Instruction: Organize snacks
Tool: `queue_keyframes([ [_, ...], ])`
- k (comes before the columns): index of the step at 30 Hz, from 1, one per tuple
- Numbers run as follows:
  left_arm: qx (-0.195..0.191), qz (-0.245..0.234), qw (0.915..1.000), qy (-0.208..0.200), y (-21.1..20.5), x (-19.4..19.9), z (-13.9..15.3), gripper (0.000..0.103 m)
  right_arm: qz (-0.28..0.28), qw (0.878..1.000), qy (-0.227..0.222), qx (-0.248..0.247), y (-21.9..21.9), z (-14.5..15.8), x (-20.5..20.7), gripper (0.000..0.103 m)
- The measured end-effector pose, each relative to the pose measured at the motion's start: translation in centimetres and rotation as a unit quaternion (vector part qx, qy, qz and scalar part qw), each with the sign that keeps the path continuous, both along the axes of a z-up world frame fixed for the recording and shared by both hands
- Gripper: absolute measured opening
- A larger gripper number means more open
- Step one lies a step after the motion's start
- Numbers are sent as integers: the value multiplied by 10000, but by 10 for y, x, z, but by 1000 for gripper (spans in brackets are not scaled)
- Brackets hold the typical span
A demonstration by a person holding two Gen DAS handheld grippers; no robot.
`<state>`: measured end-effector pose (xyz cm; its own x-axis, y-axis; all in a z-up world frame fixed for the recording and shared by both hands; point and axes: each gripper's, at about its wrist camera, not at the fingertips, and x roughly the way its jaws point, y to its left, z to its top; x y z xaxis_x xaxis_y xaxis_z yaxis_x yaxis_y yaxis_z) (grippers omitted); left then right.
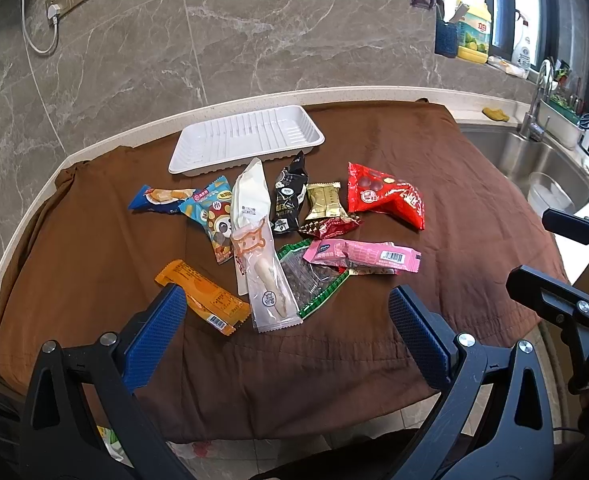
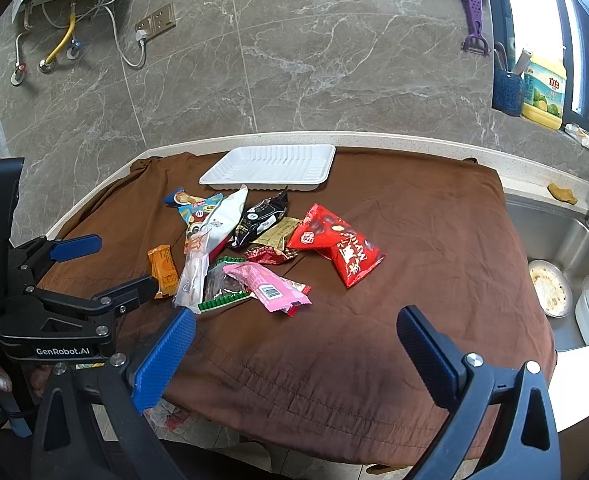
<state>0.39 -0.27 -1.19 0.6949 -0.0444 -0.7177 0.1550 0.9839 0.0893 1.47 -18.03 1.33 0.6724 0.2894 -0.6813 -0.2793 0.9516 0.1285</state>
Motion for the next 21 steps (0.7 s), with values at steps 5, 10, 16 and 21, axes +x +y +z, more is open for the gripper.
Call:
queue_keyframes([
  [5,-3,0,10000,9,0,0,0,103,0,10000,3,3,0,0,0,103],
  [10,-11,-3,10000,8,0,-1,0,103,2,10000,4,8,0,0,1,103],
  [16,-1,4,10000,11,0,-1,1,103,4,10000,1,42,-4,-1,2,103],
  [21,-8,2,10000,7,-1,-1,0,103,29,9998,36,202,-2,2,3,103],
])
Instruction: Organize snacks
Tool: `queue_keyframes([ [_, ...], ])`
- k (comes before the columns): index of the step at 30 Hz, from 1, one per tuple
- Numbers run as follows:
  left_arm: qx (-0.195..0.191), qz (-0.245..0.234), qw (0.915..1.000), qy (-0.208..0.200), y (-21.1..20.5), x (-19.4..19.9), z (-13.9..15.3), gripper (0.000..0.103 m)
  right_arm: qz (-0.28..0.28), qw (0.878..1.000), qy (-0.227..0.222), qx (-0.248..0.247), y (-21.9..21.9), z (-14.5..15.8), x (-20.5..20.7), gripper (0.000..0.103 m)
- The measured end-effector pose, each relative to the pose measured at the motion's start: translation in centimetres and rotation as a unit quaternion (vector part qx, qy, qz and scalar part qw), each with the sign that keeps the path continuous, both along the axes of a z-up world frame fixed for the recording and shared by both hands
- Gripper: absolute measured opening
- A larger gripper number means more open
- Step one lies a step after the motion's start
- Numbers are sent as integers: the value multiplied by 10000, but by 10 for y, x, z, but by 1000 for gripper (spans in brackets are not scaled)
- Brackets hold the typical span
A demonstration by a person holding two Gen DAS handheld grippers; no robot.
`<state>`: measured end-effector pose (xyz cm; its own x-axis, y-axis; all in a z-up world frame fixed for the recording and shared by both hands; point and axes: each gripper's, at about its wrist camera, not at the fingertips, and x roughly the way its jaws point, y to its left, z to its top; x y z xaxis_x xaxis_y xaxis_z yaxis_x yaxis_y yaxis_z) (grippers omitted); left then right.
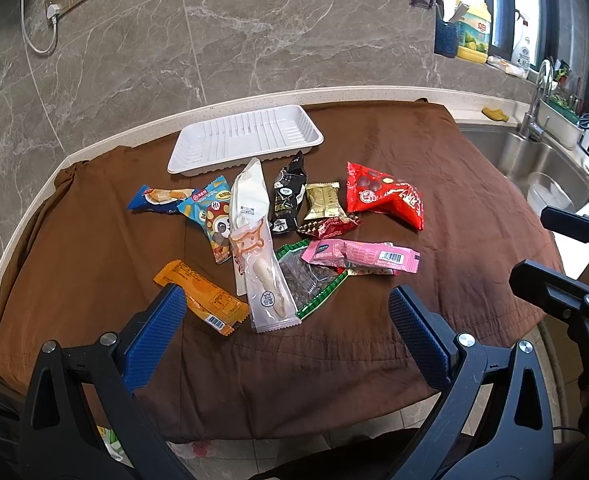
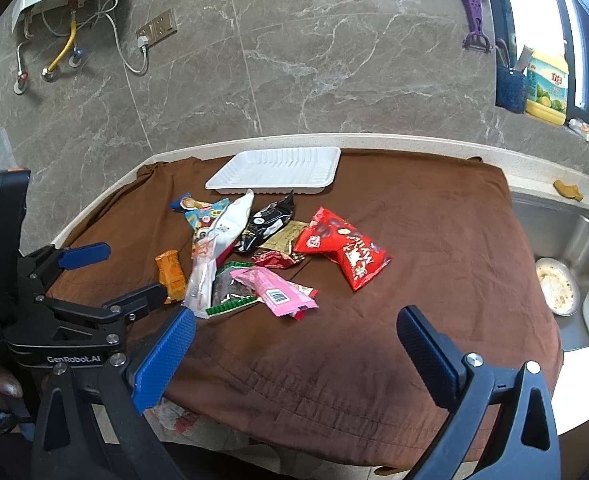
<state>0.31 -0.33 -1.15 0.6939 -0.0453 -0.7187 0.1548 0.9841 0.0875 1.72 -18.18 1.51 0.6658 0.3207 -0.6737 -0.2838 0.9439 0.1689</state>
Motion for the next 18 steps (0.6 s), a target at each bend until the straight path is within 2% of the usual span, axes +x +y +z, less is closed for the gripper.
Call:
queue_keyframes([
  [8,-15,5,10000,37,-1,1,-1,103,-19,10000,-53,-27,4,4,-3,103],
  [12,-36,36,9999,91,0,3,-1,103,-72,9999,73,-96,0,-3,2,103],
  [18,-40,76,9999,144,2,7,-2,103,-133,9996,237,72,-7,-9,8,103],
])
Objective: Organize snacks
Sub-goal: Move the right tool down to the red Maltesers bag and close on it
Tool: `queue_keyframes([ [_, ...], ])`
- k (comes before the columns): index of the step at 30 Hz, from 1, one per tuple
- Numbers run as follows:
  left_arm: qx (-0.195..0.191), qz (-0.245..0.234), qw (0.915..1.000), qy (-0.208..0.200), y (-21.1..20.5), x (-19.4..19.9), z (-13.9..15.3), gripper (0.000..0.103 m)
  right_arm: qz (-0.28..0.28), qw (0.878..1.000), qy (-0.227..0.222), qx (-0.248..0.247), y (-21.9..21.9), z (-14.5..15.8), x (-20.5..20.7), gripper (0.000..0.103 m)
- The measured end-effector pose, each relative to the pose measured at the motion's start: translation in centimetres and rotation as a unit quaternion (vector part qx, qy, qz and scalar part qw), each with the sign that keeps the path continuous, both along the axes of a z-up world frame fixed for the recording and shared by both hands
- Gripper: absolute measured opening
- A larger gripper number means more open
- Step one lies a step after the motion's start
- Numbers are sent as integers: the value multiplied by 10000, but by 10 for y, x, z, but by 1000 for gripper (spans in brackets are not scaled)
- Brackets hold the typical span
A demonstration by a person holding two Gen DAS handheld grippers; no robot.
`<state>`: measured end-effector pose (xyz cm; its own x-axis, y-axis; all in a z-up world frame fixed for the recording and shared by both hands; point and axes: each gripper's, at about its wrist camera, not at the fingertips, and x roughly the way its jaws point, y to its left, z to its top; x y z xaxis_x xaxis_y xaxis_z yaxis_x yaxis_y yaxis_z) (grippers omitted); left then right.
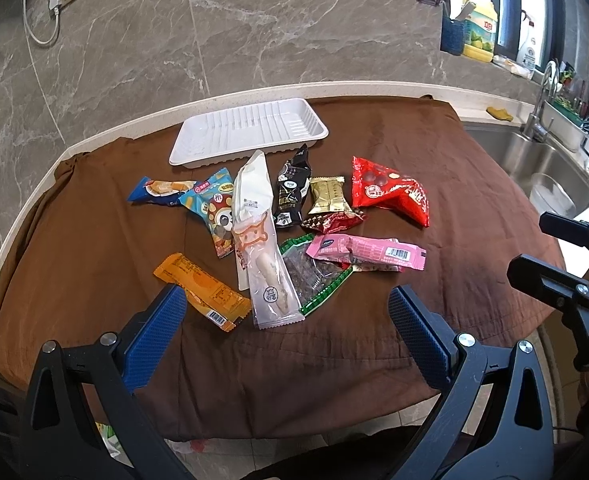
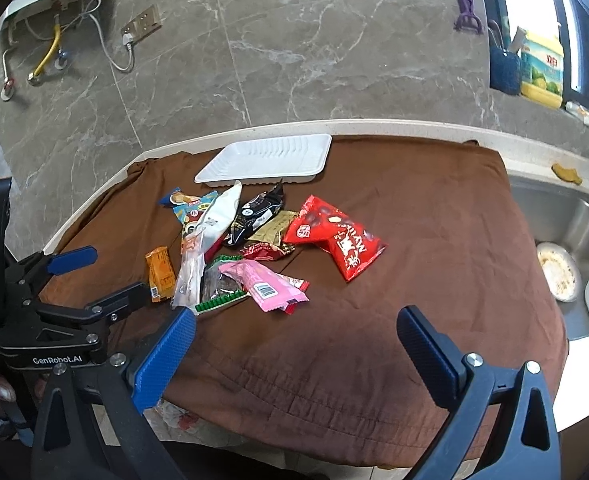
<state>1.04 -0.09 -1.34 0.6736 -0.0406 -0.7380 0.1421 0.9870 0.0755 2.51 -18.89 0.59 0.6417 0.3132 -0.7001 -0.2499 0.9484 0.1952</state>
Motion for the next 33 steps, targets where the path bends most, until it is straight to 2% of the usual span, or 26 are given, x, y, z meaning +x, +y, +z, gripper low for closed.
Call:
queue_keyframes([
  [13,9,24,10000,8,4,6,1,103,49,9999,-151,67,1,11,6,103],
  [15,12,35,10000,-1,4,6,2,103,85,9993,-347,98,0,20,5,103],
  [21,33,42,10000,-67,7,7,3,103,-149,9886,-1459,335,-12,61,-7,103],
  [24,61,65,9999,-66,7,8,3,103,-309,9878,-1509,215,-12,63,-3,103],
  [26,40,89,9999,-50,10,9,2,103,-40,9913,-1305,185,-8,59,3,103],
  [29,38,154,9999,-4,14,11,-1,103,-18,9923,-1233,62,-3,51,3,103],
  [33,16,208,9997,113,20,16,-8,103,171,9956,-915,-63,7,34,11,103],
])
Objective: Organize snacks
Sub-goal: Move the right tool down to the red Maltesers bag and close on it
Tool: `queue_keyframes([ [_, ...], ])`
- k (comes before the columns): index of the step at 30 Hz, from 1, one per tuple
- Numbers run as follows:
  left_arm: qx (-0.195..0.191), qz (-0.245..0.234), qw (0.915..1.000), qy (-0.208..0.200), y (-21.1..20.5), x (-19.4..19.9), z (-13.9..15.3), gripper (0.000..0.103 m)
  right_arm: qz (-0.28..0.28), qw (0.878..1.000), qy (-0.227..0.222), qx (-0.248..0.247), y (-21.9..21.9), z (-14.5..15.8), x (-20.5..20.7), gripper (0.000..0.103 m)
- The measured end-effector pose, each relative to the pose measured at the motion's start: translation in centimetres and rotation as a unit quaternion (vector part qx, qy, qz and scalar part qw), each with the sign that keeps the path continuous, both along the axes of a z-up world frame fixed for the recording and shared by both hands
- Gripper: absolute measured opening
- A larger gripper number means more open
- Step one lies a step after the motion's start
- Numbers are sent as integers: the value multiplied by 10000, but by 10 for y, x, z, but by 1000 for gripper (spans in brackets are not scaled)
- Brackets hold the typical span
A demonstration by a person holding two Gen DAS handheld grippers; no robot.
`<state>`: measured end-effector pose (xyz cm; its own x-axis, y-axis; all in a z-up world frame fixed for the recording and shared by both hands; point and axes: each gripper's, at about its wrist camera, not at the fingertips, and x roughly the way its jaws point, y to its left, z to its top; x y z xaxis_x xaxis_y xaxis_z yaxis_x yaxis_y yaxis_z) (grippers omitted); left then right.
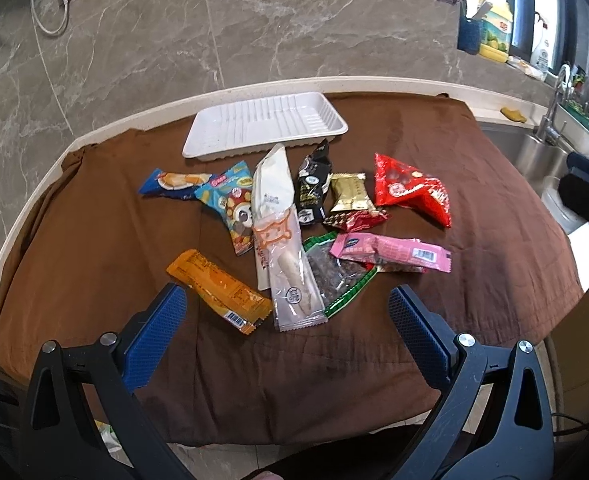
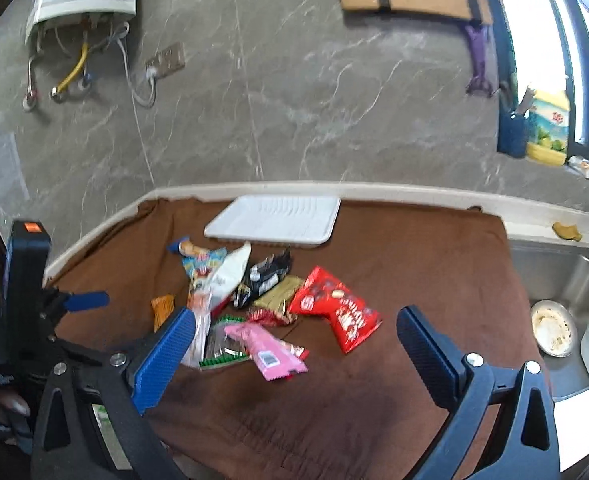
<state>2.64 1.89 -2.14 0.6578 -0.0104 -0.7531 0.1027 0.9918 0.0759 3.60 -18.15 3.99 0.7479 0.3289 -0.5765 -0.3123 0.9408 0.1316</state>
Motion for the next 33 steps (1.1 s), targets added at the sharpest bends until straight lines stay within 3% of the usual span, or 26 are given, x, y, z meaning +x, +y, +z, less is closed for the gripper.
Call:
queue_keyframes([
  [4,84,26,9999,67,5,6,-5,103,157,9993,345,10,7,-15,10,103],
  [14,71,133,9998,139,28,40,-12,103,419,9967,569,-392,29,-31,48,103],
  [26,167,142,9993,311,89,133,-26,103,477,9885,1089,-937,48,-60,121,103],
  [33,211,114,9985,495,135,183,-37,103,538,9769,1515,-1406,50,-82,159,96],
])
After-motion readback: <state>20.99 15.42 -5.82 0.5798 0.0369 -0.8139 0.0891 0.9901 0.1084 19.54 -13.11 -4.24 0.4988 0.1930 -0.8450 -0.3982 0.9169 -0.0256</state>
